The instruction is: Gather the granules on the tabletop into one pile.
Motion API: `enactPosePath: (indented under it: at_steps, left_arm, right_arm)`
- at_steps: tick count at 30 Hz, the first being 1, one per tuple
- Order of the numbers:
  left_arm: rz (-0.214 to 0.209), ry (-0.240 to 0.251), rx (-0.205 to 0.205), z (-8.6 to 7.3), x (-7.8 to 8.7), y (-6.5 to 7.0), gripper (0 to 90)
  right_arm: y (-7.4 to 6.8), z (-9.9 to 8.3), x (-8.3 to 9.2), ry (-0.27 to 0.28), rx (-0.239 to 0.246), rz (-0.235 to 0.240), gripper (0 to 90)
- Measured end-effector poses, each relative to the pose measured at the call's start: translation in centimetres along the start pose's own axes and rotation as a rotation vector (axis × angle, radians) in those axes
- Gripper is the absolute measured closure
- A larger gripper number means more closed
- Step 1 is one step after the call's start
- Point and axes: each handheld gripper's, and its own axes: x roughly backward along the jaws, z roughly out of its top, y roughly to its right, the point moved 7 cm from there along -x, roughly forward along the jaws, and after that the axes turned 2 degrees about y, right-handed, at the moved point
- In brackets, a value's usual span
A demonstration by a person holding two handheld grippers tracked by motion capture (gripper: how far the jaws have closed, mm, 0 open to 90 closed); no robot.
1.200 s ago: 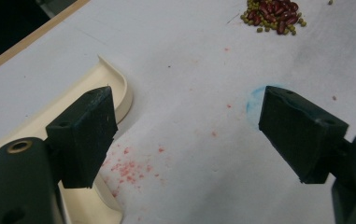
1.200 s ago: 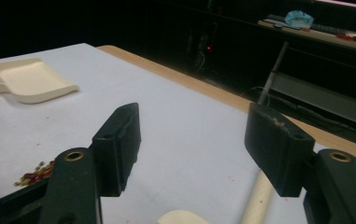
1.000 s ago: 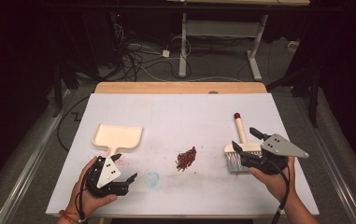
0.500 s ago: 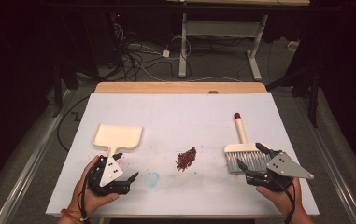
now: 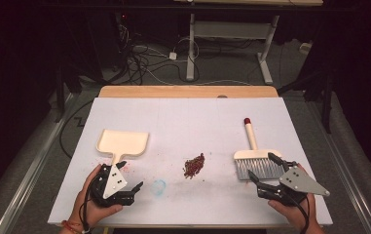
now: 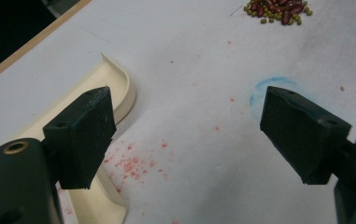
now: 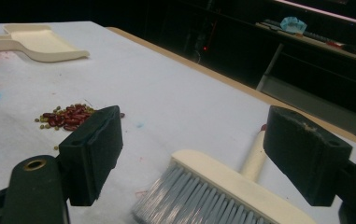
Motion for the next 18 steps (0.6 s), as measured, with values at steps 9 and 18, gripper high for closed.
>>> enactPosePath:
  at_steps: [9,18]
  left_arm:
    - [0.001,-0.002,0.005,0.12,-0.23,-0.07,17.0]
    - [0.004,-0.004,0.006,0.14,-0.29,-0.01,17.0]
  right_arm:
    - [-0.09,-0.17,-0.07,-0.004,0.019,0.000,20.3]
    - [-0.25,-0.14,0.03,-0.012,0.029,-0.003,20.4]
